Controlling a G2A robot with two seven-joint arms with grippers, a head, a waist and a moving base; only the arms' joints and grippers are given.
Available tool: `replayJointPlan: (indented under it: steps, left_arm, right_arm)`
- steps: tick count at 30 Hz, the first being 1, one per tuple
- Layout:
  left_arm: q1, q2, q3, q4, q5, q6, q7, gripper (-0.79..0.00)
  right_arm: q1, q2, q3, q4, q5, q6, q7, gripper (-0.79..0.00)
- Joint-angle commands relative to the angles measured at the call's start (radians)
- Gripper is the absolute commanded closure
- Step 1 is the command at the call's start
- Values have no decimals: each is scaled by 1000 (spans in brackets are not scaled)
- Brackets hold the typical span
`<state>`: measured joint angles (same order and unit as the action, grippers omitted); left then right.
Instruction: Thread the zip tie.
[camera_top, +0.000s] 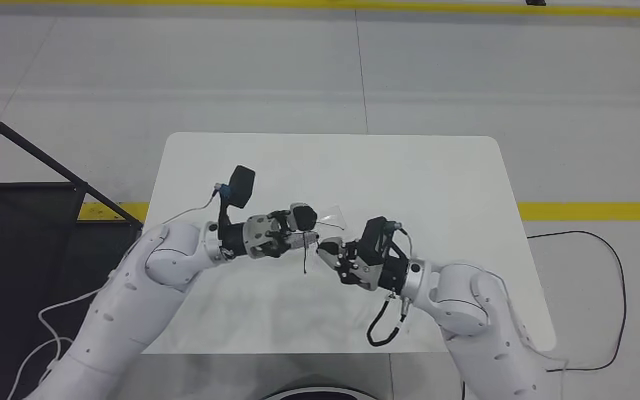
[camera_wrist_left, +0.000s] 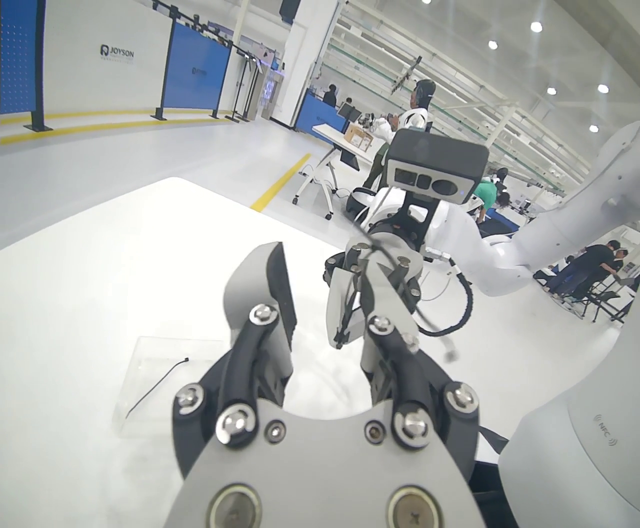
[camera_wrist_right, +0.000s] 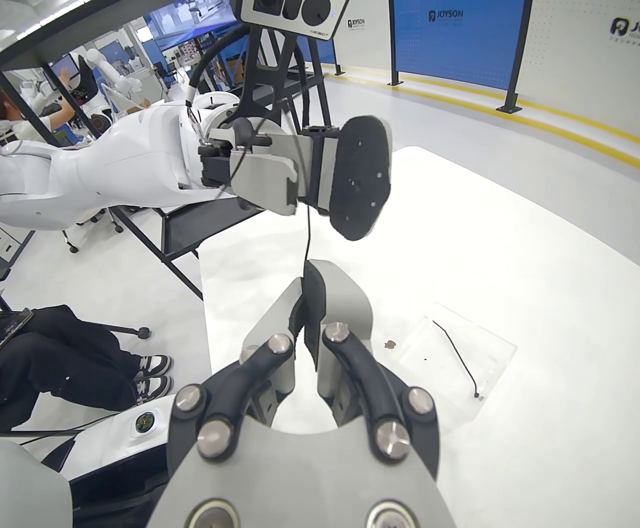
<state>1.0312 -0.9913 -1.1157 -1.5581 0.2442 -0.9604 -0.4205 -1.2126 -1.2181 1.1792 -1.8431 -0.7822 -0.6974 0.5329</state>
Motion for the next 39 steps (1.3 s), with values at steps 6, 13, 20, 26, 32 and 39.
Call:
replayJointPlan:
  steps: [6,13,20,26,32,39]
  left_arm:
    - [-4,11,-25,25,-77,7,-61,-785]
    - [9,31,-60,66,-259,-12,-139,-785]
    - [-1,41,-48,66,-395,42,-250,-785]
    - [-1,41,-48,66,-395,42,-250,-785]
    - [15,40,-23,31,-473,83,-287,-770]
    - [0,41,-21,54,-574,109,-346,-551]
  right_arm:
    - [7,10,19,16,45,-49,-3,0]
    - [69,26,11,78,180,-150,126,0]
    - [118,35,-6,106,252,-158,221,0]
    - [118,35,-6,106,252,-158,221,0]
    - [119,33,-25,114,220,-67,176,0]
    - [174,37,-63,173,287,-75,245,0]
